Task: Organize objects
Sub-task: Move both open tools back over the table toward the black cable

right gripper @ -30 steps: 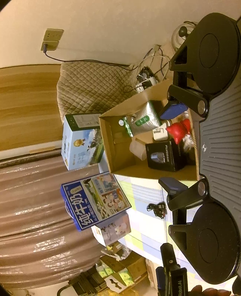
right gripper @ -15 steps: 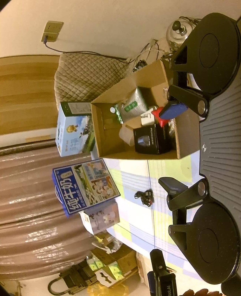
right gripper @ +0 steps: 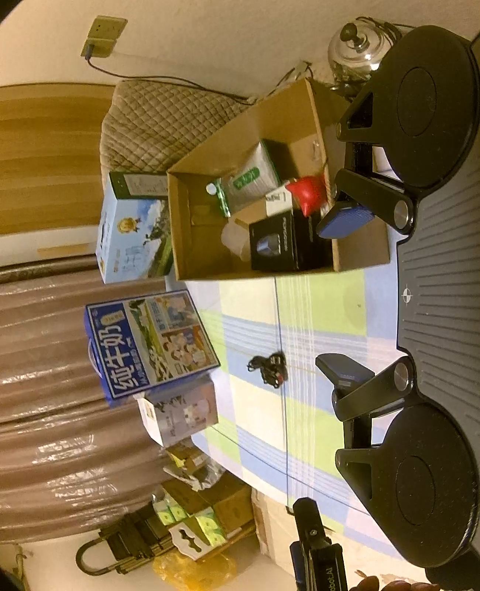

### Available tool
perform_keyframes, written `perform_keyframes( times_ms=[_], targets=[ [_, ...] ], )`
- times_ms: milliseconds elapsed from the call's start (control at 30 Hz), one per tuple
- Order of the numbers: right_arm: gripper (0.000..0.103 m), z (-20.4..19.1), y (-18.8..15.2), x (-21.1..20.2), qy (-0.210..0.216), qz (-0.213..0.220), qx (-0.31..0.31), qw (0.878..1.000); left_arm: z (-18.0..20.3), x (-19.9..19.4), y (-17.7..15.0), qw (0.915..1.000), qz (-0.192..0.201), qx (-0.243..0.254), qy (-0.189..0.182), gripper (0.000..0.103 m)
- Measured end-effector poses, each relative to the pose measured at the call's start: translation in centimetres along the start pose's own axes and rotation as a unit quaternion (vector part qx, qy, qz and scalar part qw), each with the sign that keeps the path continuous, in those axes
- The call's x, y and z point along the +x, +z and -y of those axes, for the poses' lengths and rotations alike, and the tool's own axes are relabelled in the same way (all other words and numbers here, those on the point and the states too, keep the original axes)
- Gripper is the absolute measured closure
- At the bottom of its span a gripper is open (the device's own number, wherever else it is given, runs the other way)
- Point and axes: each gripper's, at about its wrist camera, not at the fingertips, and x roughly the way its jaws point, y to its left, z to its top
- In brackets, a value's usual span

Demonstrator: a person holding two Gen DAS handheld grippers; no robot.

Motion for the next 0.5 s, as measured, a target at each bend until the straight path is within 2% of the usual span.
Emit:
perform_keyframes(
  times_ms=[500],
  targets=[
    [0.037,-2.6,-0.9,1.5,0.026,-0.013,-0.019,0.999,-2.0,0.3,-1.2,0.9992,-0.026,-0.027,0.013,0.001]
  ],
)
